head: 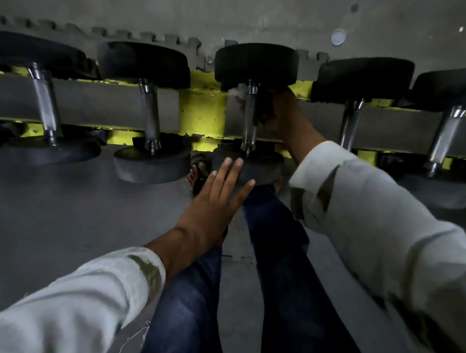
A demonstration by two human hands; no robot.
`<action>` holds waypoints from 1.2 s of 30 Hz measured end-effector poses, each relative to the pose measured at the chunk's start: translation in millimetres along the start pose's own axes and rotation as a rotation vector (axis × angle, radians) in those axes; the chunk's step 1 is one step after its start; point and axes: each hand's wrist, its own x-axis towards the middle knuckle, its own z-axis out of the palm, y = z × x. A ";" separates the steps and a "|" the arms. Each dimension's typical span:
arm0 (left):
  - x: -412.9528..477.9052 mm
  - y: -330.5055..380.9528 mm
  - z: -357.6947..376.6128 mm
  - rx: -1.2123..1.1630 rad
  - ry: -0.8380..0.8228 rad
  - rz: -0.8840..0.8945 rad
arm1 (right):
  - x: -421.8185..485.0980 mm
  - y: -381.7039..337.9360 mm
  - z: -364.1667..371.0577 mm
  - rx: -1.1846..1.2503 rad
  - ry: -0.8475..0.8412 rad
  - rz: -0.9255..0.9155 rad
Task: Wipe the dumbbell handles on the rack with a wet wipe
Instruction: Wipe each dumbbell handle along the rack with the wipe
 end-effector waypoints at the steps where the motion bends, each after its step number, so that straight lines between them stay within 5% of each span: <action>1: -1.1 -0.2 -2.3 -0.012 -0.005 0.004 | -3.3 3.0 3.5 0.067 -0.001 -0.004; 6: -3.9 -3.7 -1.4 -0.027 0.036 0.024 | -28.3 34.6 -14.1 -0.236 0.181 -0.178; 11: 0.3 -4.7 9.2 -0.033 0.100 0.036 | -15.0 18.1 6.5 -0.047 0.292 -0.394; 16: -5.0 -11.4 13.1 -0.116 0.235 0.084 | -28.9 47.9 2.0 -0.866 0.609 -0.853; 20: -6.9 -13.6 10.0 -0.142 0.304 0.072 | -37.2 42.0 -7.3 -1.585 0.311 -1.259; 23: -5.3 -8.5 7.9 -0.219 0.366 0.023 | -25.5 26.6 -16.2 -1.806 0.225 -1.455; 29: 2.5 5.7 5.9 -0.312 0.386 -0.013 | -37.7 16.0 -35.2 -2.221 -0.127 -1.458; 33: 2.3 3.3 4.6 -0.297 0.402 -0.016 | -30.9 -7.8 -29.1 -2.145 -0.092 -1.522; 36: 1.2 2.2 3.4 -0.272 0.416 -0.018 | -36.4 8.2 -34.6 -2.303 -0.475 -1.527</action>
